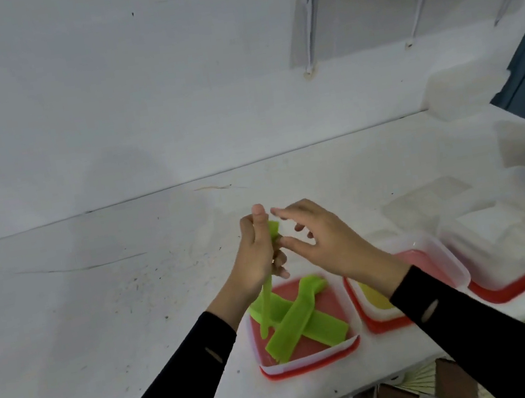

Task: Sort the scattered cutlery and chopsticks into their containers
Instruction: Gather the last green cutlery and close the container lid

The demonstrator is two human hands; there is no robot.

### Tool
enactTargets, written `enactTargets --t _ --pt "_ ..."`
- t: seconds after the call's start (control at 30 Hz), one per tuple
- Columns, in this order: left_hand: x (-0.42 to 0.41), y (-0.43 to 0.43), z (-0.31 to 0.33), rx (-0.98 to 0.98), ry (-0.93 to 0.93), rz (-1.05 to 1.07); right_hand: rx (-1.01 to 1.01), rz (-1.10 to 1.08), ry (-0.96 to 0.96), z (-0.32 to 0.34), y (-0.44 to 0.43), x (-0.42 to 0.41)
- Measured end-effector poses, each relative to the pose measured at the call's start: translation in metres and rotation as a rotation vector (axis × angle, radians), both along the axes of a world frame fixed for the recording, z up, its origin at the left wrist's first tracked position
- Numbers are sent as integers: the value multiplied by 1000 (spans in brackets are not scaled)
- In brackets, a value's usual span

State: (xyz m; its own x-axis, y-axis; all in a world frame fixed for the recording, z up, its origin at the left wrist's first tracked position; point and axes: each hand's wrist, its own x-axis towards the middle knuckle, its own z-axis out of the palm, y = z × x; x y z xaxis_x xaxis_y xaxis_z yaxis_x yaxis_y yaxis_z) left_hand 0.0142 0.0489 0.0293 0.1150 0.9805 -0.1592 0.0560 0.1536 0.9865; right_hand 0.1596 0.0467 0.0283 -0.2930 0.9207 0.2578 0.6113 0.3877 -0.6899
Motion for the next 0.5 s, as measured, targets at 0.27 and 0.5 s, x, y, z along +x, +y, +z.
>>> enactTargets --t 0.27,0.5 --pt "4 -7 -6 -14 271 -393 1 54 -102 0 5 35" --pt "-17 -33 -33 -49 447 -557 -25 153 -501 -25 -1 51"
